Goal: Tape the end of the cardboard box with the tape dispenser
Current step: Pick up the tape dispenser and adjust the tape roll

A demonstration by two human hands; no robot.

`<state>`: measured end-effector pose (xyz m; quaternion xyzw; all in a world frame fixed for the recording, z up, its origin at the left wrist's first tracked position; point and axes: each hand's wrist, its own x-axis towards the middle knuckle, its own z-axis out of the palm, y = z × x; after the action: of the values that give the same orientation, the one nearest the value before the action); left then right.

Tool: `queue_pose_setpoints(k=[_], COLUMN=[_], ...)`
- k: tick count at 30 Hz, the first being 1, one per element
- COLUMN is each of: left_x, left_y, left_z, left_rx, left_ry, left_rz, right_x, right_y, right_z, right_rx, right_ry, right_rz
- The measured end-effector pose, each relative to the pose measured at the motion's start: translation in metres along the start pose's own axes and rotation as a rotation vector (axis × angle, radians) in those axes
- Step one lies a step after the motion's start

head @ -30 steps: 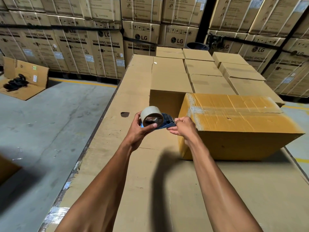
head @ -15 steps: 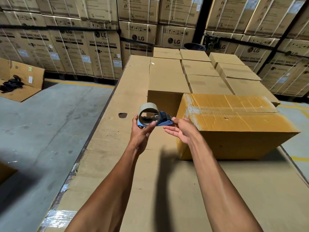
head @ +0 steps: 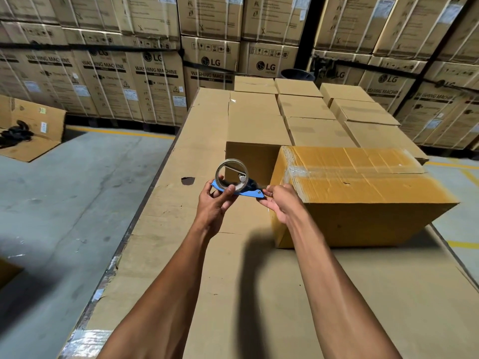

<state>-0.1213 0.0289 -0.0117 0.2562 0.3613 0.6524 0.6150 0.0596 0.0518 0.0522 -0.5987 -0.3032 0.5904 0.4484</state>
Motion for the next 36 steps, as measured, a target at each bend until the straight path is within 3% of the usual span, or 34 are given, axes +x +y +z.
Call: queue_pose_setpoints(k=[8, 17, 23, 27, 36], left_x=[0.005, 0.012, 0.010, 0.011, 0.013], left_y=[0.005, 0.009, 0.018, 0.023, 0.026], left_z=[0.005, -0.001, -0.006, -0.003, -0.002], left_rx=[0.045, 0.191, 0.154, 0.140, 0.129], left_ry=[-0.025, -0.085, -0.137, -0.129, -0.154], left_rz=[0.002, 0.011, -0.005, 0.010, 0.011], right_x=[-0.002, -0.004, -0.004, -0.002, 0.008], right_y=[0.001, 0.002, -0.007, -0.007, -0.010], right_z=[-0.001, -0.003, -0.015, -0.018, -0.002], right_rx=[0.139, 0.122, 0.079, 0.149, -0.130], right_ry=[0.021, 0.017, -0.158, -0.160, -0.044], right_rz=[-0.021, -0.032, 0.027, 0.053, -0.078])
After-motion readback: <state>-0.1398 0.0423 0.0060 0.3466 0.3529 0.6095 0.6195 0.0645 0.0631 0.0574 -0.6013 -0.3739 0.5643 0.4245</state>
